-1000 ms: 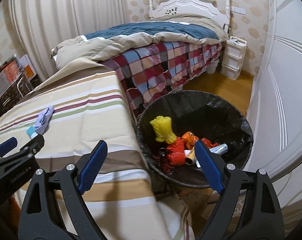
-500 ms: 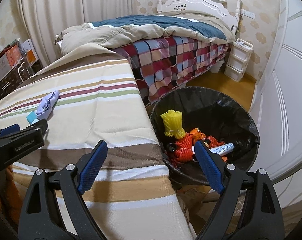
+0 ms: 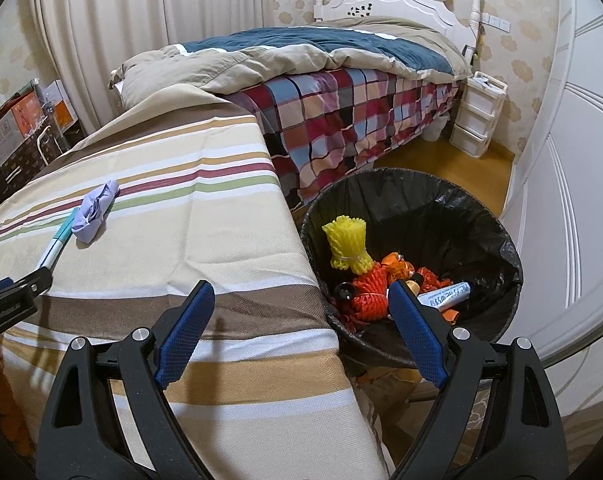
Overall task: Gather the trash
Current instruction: 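Move both open tools from the bin back over the bed toward the tube and cloth, then grasp the white tube with the left tool while the right tool grasps the lavender cloth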
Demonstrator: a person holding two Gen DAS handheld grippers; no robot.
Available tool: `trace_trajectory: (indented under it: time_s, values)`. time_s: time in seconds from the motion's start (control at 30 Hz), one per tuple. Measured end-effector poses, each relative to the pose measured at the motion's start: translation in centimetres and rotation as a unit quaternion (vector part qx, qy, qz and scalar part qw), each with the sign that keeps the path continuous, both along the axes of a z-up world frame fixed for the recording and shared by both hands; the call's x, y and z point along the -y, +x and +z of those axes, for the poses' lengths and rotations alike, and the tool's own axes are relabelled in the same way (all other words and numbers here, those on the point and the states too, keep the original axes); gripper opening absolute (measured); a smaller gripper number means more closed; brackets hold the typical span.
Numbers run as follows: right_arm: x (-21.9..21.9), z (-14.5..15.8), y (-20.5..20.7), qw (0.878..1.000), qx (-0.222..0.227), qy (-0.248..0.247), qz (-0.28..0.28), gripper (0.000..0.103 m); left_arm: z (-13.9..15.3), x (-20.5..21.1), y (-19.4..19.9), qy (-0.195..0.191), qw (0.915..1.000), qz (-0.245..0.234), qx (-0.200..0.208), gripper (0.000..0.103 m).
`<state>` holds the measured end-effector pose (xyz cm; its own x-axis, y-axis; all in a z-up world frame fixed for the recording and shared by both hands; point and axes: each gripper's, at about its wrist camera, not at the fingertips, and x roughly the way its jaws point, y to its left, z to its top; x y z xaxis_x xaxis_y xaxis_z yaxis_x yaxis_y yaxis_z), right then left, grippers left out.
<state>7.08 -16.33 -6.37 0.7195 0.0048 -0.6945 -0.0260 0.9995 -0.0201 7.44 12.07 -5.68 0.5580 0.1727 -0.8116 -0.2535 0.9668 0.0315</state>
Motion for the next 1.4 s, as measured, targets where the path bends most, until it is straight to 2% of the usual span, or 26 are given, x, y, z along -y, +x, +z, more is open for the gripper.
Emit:
trace_trajectory:
  time_s: [0.17, 0.37, 0.47, 0.5, 0.57, 0.6, 0.77, 1.17, 1.4]
  values:
    - [-0.2, -0.1, 0.0, 1.0, 0.0, -0.005, 0.0, 0.086, 0.2, -0.1, -0.2, 0.005, 1.0, -0.007, 0.005, 0.082]
    - [-0.5, -0.1, 0.1, 1.0, -0.003, -0.013, 0.003, 0.086, 0.5, 1.4, 1.3, 0.047, 0.9976, -0.044, 0.023, 0.082]
    - [-0.7, -0.2, 0.3, 1.0, -0.008, -0.017, 0.004, 0.086, 0.3, 1.0, 2.5, 0.032, 0.9976, -0.059, 0.017, 0.079]
    - [-0.8, -0.2, 0.3, 1.0, -0.009, -0.018, 0.006, 0.086, 0.1, 0.8, 2.7, 0.024, 0.9976, -0.064, 0.011, 0.067]
    - [-1.2, -0.2, 0.5, 1.0, -0.011, -0.019, 0.01, 0.086, 0.1, 0.4, 2.8, 0.005, 0.9973, -0.072, 0.014, 0.057]
    - [-1.4, -0.3, 0.5, 1.0, -0.012, -0.02, 0.013, 0.086, 0.1, 0.3, 2.8, 0.005, 0.9969, -0.077, 0.015, 0.055]
    - [-3.8, -0.3, 1.1, 0.999, -0.018, -0.025, 0.04, 0.086, 0.2, 0.8, 2.3, 0.023, 0.9948, -0.096, 0.024, 0.022]
    - [-11.4, -1.0, 2.4, 0.991, -0.038, -0.038, 0.119, 0.086, 0.3, -3.4, 0.7, 0.012, 0.9976, -0.062, 0.026, 0.019]
    - [-14.6, -1.3, 3.7, 0.988, -0.052, -0.031, 0.139, 0.086, 0.4, -5.8, -0.3, 0.004, 0.9988, -0.04, 0.029, 0.019]
